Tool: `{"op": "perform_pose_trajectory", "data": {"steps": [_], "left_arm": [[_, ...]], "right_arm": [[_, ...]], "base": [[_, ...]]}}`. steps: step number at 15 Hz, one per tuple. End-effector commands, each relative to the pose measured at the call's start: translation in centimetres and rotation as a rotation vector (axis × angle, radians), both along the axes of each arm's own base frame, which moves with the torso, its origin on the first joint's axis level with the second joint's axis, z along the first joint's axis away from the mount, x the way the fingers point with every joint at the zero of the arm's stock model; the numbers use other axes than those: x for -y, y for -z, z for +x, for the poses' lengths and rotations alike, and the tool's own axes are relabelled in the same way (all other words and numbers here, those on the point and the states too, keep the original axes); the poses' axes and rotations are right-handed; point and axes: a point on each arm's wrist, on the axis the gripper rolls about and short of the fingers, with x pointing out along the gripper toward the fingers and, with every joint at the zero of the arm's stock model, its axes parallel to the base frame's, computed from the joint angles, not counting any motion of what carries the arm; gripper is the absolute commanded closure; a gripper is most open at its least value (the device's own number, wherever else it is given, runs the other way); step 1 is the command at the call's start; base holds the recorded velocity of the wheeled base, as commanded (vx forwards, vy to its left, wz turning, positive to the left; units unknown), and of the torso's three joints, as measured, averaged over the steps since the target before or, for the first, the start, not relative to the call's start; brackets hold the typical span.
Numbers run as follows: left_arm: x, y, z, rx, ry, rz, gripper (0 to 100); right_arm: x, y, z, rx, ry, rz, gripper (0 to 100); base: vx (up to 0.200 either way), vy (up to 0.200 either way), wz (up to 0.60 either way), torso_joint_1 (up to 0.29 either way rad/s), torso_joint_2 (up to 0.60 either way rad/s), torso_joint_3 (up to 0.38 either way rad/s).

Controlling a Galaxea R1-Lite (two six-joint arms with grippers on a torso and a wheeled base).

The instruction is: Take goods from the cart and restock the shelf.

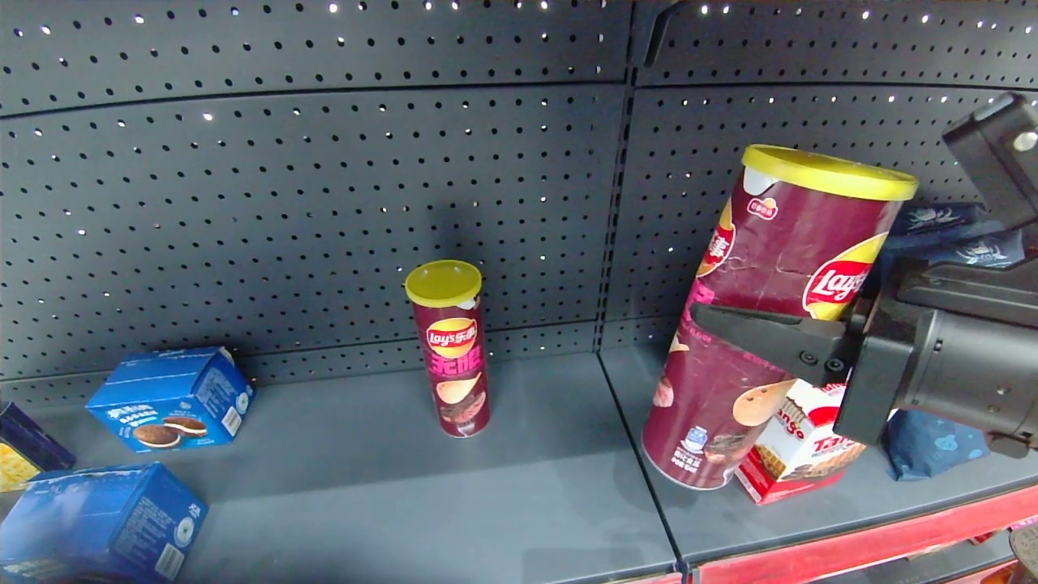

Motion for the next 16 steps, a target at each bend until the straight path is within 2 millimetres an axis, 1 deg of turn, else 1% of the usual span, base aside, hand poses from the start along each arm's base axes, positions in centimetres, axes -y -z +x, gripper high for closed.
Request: {"op": "perform_pose_trajectory", "data": {"steps": [1,2,4,5,6,7,8,9,11,12,13,14,15,16], "left_arm": [[0.6,-3.3,5.4,-0.124,0.137,-0.011,0],[0.7,-4.2,7.0,-0.152,0.180,-0.021,0],[1.1,-4.6,10.8,-0.214,0.276,-0.023,0],[1.2,-4.5,12.1,-0.211,0.293,-0.024,0],[1.3,-4.1,15.2,-0.163,0.307,-0.011,0],[1.4,-3.8,16.7,-0.133,0.316,-0.010,0],[1.5,-3.1,18.9,-0.090,0.372,-0.014,0],[1.6,-2.8,19.9,-0.083,0.418,-0.023,0],[1.8,-2.2,21.0,-0.109,0.437,-0.029,0],[1.8,-1.5,22.3,-0.122,0.438,-0.020,0],[1.9,-1.4,22.9,-0.110,0.444,-0.011,0],[2.0,-1.2,24.4,-0.067,0.468,-0.008,0],[2.0,-1.1,24.9,-0.055,0.479,-0.006,0],[2.1,-0.9,26.0,-0.035,0.522,-0.009,0]], "right_arm": [[0.1,-0.3,-0.1,0.010,0.002,0.009,100],[0.1,-0.3,-0.1,0.009,0.002,0.010,100],[0.0,-0.2,0.0,0.005,0.005,0.006,100],[0.0,-0.2,0.0,0.006,0.005,0.005,100],[0.0,-0.2,0.0,0.004,0.004,0.005,100],[0.1,-0.1,0.1,0.002,0.005,0.003,100],[0.1,0.0,0.1,0.001,0.007,0.001,100],[0.1,0.0,0.1,0.002,0.007,0.003,100],[0.2,-0.1,0.1,0.004,0.011,0.005,100],[0.3,-0.1,0.0,0.004,0.013,0.005,100],[0.4,-0.1,0.0,0.004,0.013,0.005,100],[0.3,0.0,0.1,0.002,0.013,0.003,100],[0.3,0.0,0.1,0.002,0.013,0.003,100],[0.2,0.1,0.1,0.000,0.013,0.000,100]], "base": [[0.000,0.000,0.00,0.000,0.00,0.000],[0.000,0.000,0.00,0.000,0.00,0.000],[0.000,0.000,0.00,0.000,0.00,0.000],[0.000,0.000,0.00,0.000,0.00,0.000],[0.000,0.000,0.00,0.000,0.00,0.000],[0.000,0.000,0.00,0.000,0.00,0.000],[0.000,0.000,0.00,0.000,0.00,0.000],[0.000,0.000,0.00,0.000,0.00,0.000],[0.000,0.000,0.00,0.000,0.00,0.000],[0.000,0.000,0.00,0.000,0.00,0.000],[0.000,0.000,0.00,0.000,0.00,0.000],[0.000,0.000,0.00,0.000,0.00,0.000],[0.000,0.000,0.00,0.000,0.00,0.000],[0.000,0.000,0.00,0.000,0.00,0.000]]}}
